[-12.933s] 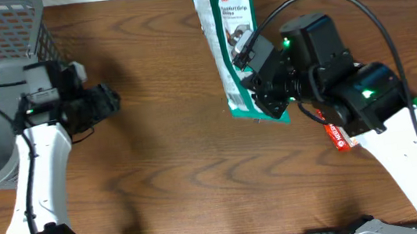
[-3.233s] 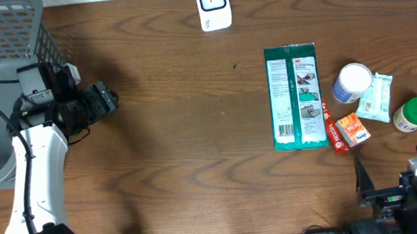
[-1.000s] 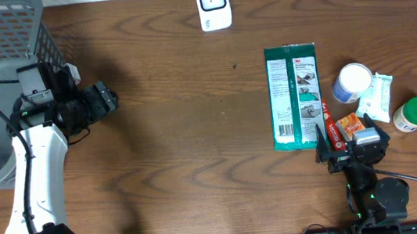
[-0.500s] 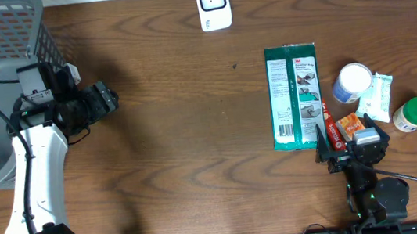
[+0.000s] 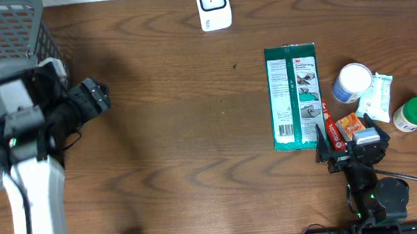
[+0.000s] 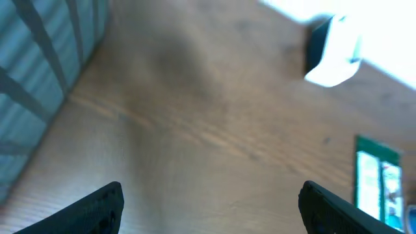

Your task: Scan the item barcode

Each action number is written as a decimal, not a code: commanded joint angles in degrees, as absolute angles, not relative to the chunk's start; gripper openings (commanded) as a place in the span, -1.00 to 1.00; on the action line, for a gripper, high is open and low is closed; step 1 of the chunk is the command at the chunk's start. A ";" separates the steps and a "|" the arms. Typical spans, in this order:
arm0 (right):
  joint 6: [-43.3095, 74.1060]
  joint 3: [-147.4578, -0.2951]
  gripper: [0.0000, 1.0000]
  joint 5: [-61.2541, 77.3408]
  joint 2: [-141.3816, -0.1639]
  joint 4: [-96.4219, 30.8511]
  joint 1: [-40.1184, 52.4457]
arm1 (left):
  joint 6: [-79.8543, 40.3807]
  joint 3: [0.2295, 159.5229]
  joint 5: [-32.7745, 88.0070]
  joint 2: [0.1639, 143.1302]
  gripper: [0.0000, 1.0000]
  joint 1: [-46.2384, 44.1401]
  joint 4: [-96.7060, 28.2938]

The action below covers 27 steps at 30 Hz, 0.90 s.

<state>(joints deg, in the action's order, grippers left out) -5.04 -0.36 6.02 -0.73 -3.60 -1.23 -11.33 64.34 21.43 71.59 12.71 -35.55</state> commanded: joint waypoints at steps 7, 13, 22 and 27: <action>-5.63 -0.32 0.98 6.28 -0.30 -3.81 -1.74 | -11.18 64.36 20.95 52.93 0.74 10.63 -35.53; -5.63 -0.32 0.99 6.28 -0.30 -3.81 -1.74 | -10.04 64.36 19.75 41.93 0.74 3.03 -36.47; -5.63 -0.32 0.99 6.28 -0.30 -3.81 -1.74 | -10.04 63.40 19.14 35.11 0.73 1.52 -39.40; -5.63 -0.32 0.99 6.28 -0.30 -3.79 -1.74 | -10.07 60.38 17.96 28.91 0.74 1.39 -44.01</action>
<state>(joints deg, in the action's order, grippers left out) -5.04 -0.36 6.02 -0.73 -3.60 -1.23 -10.55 62.70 19.29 32.97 1.69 -42.33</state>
